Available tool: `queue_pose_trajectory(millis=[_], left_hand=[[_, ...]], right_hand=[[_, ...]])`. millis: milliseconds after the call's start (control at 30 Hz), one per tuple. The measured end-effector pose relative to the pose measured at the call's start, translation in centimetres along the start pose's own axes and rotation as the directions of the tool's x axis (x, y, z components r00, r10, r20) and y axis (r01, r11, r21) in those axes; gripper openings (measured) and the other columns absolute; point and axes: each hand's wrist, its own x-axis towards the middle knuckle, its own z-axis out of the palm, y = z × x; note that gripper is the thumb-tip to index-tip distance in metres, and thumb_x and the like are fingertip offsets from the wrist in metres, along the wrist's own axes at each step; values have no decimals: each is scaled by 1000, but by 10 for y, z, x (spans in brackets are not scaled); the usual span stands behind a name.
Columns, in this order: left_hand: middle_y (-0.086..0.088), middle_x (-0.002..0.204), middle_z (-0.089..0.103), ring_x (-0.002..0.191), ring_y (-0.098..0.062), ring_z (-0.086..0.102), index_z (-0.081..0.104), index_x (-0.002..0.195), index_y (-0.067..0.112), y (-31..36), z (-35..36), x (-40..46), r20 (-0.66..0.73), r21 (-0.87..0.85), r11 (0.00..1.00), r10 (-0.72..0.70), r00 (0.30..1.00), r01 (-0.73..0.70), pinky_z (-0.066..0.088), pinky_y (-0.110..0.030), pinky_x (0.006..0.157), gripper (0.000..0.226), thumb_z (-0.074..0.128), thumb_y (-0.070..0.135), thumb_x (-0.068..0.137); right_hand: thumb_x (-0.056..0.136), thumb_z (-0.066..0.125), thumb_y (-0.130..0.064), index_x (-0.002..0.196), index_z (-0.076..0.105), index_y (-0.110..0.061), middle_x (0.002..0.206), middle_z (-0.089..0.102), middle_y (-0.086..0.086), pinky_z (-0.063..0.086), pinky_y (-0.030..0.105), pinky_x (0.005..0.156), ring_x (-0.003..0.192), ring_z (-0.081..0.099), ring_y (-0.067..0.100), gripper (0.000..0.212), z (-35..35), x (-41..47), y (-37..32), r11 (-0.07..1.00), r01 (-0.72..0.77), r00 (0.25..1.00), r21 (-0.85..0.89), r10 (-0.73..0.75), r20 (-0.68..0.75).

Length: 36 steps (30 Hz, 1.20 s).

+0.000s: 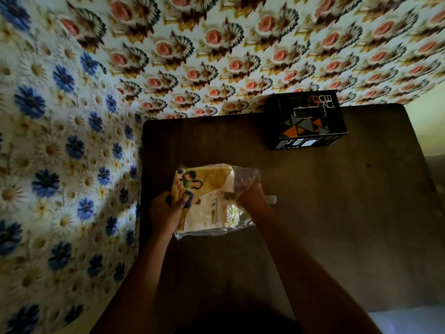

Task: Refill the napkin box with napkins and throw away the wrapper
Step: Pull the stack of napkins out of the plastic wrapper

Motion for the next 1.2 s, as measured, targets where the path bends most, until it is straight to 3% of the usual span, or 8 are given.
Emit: queue_pose_trajectory(millis=[100, 233, 333, 533, 700, 933, 1067, 1200], left_hand=[[-8, 85, 67, 79, -26, 63, 71, 99, 5, -1, -1, 0, 3, -19, 1000, -1, 1000, 1, 41, -27, 57, 37, 78, 37, 84], [-7, 85, 66, 78, -25, 62, 71, 99, 5, -1, -1, 1, 5, -21, 1000, 0, 1000, 0, 40, -28, 56, 38, 78, 38, 83], [-6, 84, 65, 75, -22, 60, 70, 97, 5, -2, -3, 1, 21, -28, 1000, 2, 1000, -2, 40, -26, 55, 34, 77, 37, 85], [-3, 85, 65, 82, -19, 63, 68, 93, 19, 1, -9, 2, 97, -274, 932, -218, 971, 236, 50, -32, 71, 29, 55, 45, 99], [-9, 103, 73, 95, -25, 69, 74, 103, 17, -1, -11, 10, 142, -343, 884, -285, 948, 317, 55, -44, 90, 15, 62, 23, 96], [-18, 103, 73, 97, -35, 69, 76, 102, 11, -1, -9, 20, -157, -323, 913, -311, 937, 249, 58, -44, 82, 17, 61, 18, 96], [-23, 100, 70, 96, -37, 65, 73, 103, -1, 7, -11, 10, -356, -16, 997, -77, 931, 76, 40, -33, 69, 27, 57, 21, 100], [-11, 122, 60, 115, -24, 56, 63, 119, 8, 0, -2, -10, -345, 284, 861, 502, 793, -421, 49, -30, 90, 24, 59, 14, 97]], right_hand=[[90, 69, -3, 90, 65, -6, 84, 63, 0, 48, 20, 73, 79, 68, 4, 5, 4, 3, 4, 997, -16, 999, 82, 13, 30], [89, 70, -1, 145, 39, -1, 142, 51, 19, 46, 42, 104, 130, 54, 34, 64, 2, -3, 7, 968, -111, 994, 226, 105, 38], [96, 56, 6, 153, 24, -2, 152, 41, 20, 40, 36, 108, 140, 42, 36, 66, 5, -10, 1, 975, -82, 996, 208, 74, 45], [87, 73, 1, 94, 66, -10, 90, 67, 3, 58, 17, 64, 99, 69, 38, 15, 15, -7, 1, 922, -27, 989, 386, -32, 144], [79, 82, -10, 115, 63, -1, 110, 71, 16, 59, 49, 91, 107, 70, 36, 42, 21, -6, 8, 923, -51, 989, 381, -6, 148], [77, 82, -5, 109, 65, -13, 103, 75, 4, 64, 43, 79, 102, 73, 25, 37, 6, -8, 19, 916, 12, 993, 400, -57, 101], [75, 83, -13, 126, 59, -10, 115, 74, 11, 60, 57, 85, 103, 74, 28, 56, -6, -11, 35, 916, 8, 993, 401, -55, 106], [66, 92, -32, 126, 57, -15, 116, 74, 8, 63, 53, 80, 102, 75, 27, 71, -4, -8, 34, 942, 27, 994, 334, -62, 92]])
